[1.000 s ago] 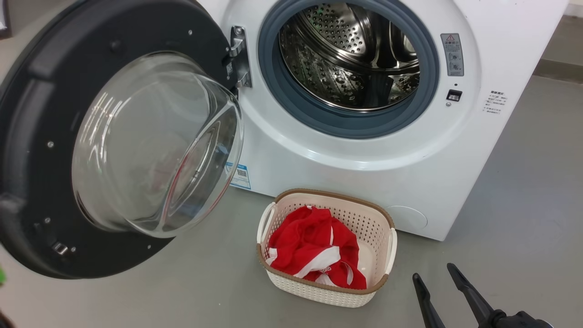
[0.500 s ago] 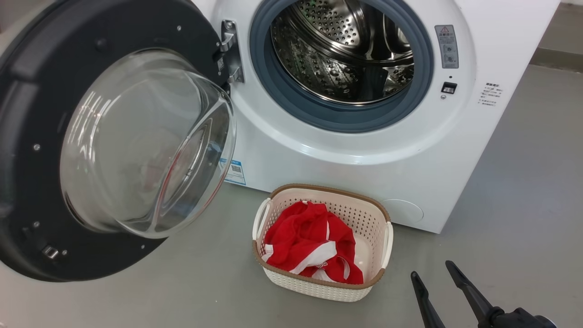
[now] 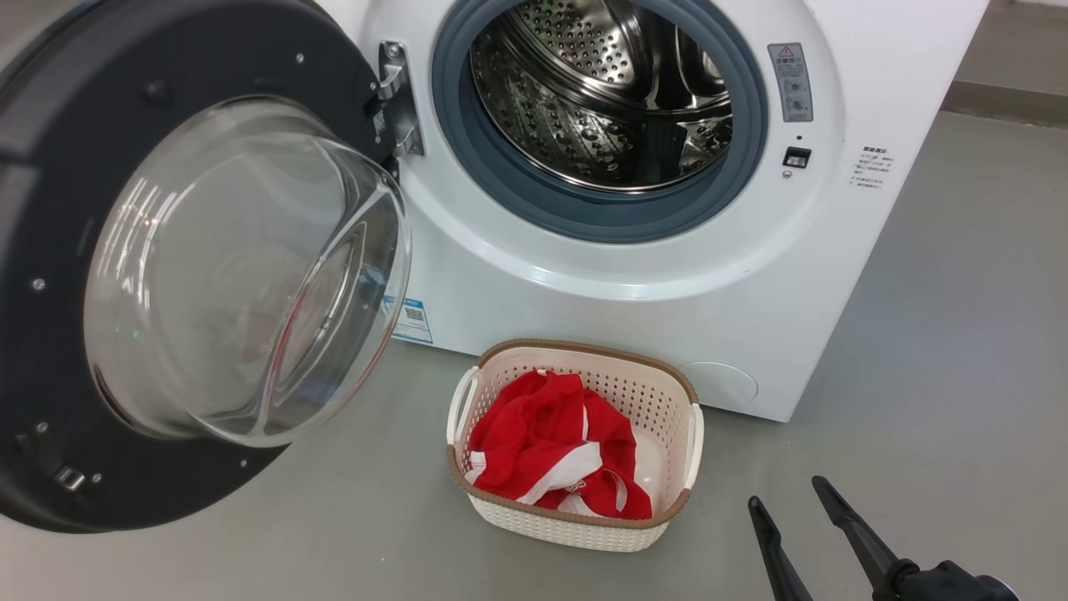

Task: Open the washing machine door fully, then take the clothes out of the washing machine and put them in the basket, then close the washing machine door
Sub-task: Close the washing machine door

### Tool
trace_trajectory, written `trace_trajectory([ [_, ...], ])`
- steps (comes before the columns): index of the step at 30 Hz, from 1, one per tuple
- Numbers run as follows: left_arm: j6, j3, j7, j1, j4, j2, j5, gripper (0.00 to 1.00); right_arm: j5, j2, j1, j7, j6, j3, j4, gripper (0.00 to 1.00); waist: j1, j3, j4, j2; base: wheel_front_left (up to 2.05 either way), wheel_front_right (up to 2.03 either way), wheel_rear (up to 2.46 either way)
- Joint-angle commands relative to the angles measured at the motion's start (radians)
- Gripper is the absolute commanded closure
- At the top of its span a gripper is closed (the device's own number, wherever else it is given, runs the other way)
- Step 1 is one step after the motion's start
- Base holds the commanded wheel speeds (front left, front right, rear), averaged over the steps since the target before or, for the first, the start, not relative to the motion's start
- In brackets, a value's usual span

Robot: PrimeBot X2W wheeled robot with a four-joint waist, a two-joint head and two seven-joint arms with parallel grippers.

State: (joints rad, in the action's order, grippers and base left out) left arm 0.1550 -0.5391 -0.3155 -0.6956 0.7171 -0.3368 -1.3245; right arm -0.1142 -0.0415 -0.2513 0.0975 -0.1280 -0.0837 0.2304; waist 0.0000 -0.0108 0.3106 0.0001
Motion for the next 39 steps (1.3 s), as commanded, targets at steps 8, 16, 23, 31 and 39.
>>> trace_trajectory([
  [8,-0.04,0.026,-0.084,-0.05,0.037,-0.059,-0.012,1.0,0.011,-0.009,0.028,-0.004,-0.003,-0.03,0.029,0.0,0.0,0.0,-0.016,-0.0001,0.0,0.0,0.0],
  [16,-0.031,0.06,-0.155,-0.04,0.01,-0.01,-0.025,1.0,-0.001,-0.009,0.021,0.012,-0.003,-0.01,0.03,0.0,0.0,0.0,0.002,-0.0001,0.0,0.0,0.0],
  [23,-0.004,0.085,-0.201,0.006,-0.081,0.044,-0.032,1.0,-0.015,-0.009,0.014,0.028,-0.003,-0.005,0.02,0.0,0.0,-0.005,0.03,-0.0001,0.0,0.0,0.0],
  [31,0.077,0.129,-0.263,0.105,-0.284,0.121,-0.029,1.0,-0.024,-0.009,0.01,0.042,-0.003,-0.001,0.013,0.0,0.0,-0.006,0.052,-0.0001,0.0,0.0,0.0],
  [39,0.171,0.165,-0.306,0.228,-0.555,0.218,-0.042,1.0,-0.034,-0.009,0.013,0.056,-0.003,-0.003,-0.001,0.0,0.0,-0.004,0.049,-0.0001,0.0,0.0,0.0],
])
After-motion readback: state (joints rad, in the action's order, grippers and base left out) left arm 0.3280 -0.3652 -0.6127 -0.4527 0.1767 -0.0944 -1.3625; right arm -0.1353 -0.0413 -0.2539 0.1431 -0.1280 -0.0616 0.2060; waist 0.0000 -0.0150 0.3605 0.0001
